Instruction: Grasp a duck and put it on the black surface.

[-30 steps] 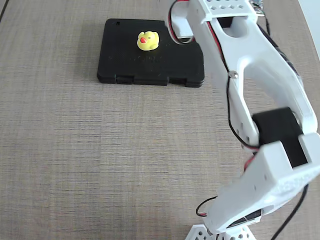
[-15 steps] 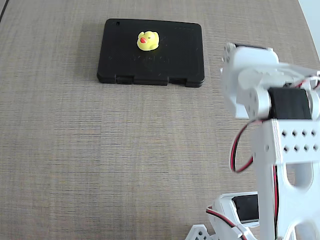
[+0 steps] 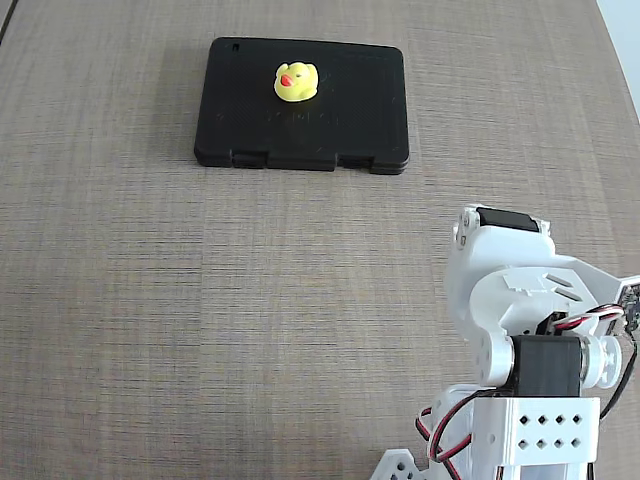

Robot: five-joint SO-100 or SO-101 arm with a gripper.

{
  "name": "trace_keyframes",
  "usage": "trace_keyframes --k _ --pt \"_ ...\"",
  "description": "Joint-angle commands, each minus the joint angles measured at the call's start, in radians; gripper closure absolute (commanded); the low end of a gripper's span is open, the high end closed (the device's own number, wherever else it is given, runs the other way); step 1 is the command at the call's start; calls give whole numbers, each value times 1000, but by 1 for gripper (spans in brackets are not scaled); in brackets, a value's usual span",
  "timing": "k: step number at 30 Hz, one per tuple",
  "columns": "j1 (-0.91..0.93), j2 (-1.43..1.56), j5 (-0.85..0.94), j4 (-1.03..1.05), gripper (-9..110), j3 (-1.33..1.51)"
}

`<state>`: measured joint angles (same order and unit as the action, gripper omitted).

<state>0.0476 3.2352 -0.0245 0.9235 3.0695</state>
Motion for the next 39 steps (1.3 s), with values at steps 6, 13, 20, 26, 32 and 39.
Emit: trace_keyframes --k 6,13,20,26,32,39 --pt "29 121 -6 5 102 67" --pt "17 123 -6 75 102 48" --pt "-21 123 -6 103 102 38" --pt "-51 123 -6 106 102 37" --pt "-49 123 -3 103 102 37" --pt "-49 124 -5 92 102 41"
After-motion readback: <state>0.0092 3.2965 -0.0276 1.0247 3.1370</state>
